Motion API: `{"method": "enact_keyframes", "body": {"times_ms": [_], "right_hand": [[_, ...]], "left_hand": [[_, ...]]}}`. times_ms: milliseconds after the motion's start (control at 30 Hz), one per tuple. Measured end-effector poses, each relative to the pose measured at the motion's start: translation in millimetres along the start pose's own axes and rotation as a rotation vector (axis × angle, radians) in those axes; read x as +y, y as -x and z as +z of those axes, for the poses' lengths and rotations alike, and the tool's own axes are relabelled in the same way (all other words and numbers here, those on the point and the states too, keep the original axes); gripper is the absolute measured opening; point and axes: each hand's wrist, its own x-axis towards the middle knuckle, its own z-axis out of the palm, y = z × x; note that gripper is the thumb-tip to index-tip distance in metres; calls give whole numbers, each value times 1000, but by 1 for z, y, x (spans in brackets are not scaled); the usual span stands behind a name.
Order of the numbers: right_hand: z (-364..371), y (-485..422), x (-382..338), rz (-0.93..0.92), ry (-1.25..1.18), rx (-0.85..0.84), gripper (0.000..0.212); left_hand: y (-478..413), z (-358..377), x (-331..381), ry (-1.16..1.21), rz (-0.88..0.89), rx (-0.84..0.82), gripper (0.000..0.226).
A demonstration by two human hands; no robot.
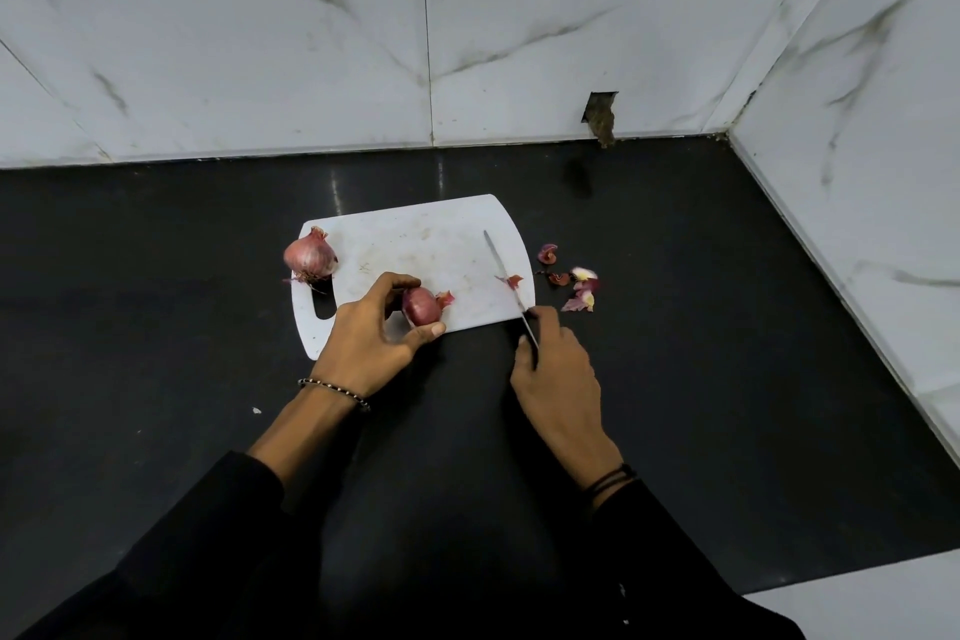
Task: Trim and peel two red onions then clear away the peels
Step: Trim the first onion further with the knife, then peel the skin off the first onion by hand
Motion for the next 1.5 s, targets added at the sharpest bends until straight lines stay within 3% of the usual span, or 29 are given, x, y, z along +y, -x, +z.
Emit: {"method": "enact_keyframes", "body": {"times_ms": [100,200,400,633,767,1000,1200,1333,1500], "right_hand": [[-13,-3,6,111,-394,-40,12],[-21,-5,10,219,-547,-13,10],[-32,-4,12,183,-519,26,10],[-39,-6,12,183,-563,53,8],[-41,-7,16,151,-515,88,11],[-42,-12,20,124,-373,78,9],[-35,-8,11,77,-393,6,18],[-21,-4,4,1,-348,-97,18],[-13,-7,13,97,-318,-136,24]], "left_hand": [[-2,2,3,12,36,-67,51],[-9,12,11,-82,147,-193,66],[-33,39,46,-231,292,-419,86],[-62,65,69,-360,331,-511,79],[-65,68,70,-385,261,-503,80],[-65,49,60,-224,137,-377,78],[-54,27,33,28,59,-225,58],[-44,21,18,143,21,-168,58],[-29,8,7,221,21,-129,58]]}}
